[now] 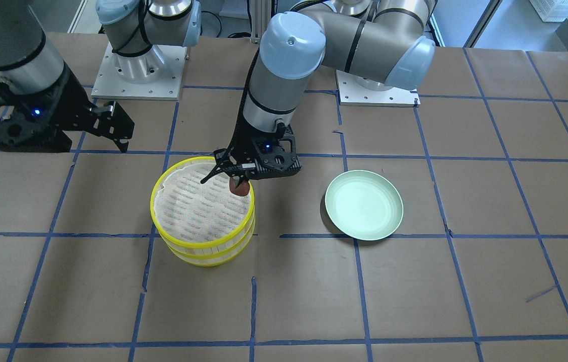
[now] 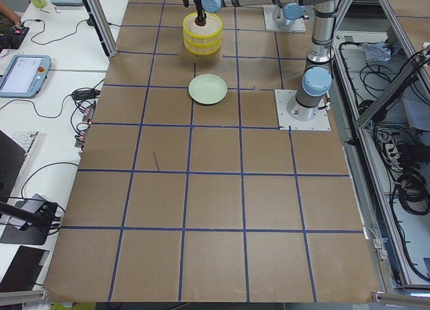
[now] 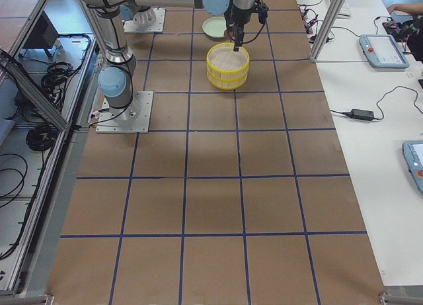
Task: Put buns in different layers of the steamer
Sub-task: 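Drop the dark red bun into the top tier while right gripper withdraws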
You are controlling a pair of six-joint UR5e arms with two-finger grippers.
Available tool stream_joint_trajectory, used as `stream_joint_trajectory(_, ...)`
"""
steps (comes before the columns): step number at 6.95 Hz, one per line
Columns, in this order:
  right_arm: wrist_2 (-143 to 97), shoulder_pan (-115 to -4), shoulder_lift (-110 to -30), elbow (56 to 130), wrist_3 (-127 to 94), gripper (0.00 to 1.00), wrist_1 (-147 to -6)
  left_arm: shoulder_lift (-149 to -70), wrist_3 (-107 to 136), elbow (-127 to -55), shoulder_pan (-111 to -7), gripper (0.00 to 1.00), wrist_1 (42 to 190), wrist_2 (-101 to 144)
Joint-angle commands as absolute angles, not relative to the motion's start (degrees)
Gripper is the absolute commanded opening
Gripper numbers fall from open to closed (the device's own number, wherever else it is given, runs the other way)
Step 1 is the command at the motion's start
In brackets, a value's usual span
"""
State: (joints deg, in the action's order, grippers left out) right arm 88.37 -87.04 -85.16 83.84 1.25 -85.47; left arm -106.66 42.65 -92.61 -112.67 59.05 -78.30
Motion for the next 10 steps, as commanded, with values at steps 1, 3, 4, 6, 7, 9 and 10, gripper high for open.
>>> stream_joint_trajectory(1, 89.03, -86.75, -89.36, 87.25, -1.14, 0.98, -86.55, -109.94, 49.47, -91.76, -115.92, 0.99, 56.34, -77.7)
stream_joint_trajectory(3, 88.6, -86.92, -90.95, 90.43, -1.14, 0.99, -87.98, -110.39, 50.01, -91.67, -115.93, 1.0, 56.25, -75.32)
stream_joint_trajectory(4, 88.94, -87.01, -91.14, 90.87, -0.71, 1.0, -87.98, -110.39, 49.57, -91.67, -115.93, 1.0, 56.25, -75.32)
stream_joint_trajectory(6, 88.77, -87.01, -91.05, 90.09, -0.44, 1.0, -87.28, -110.13, 46.86, -91.67, -115.93, 1.0, 56.08, -75.5)
stream_joint_trajectory(7, 88.77, -87.01, -90.97, 90.0, -0.27, 1.0, -87.19, -110.21, 46.24, -92.28, -115.84, 1.0, 56.07, -75.85)
stream_joint_trajectory(9, 88.86, -87.01, -90.97, 90.0, -0.18, 1.0, -87.19, -110.39, 42.74, -93.76, -115.75, 1.0, 56.34, -77.16)
stream_joint_trajectory(10, 88.94, -86.92, -90.97, 90.0, -0.09, 1.0, -87.1, -109.09, 42.02, -93.17, -115.49, 1.0, 56.16, -79.34)
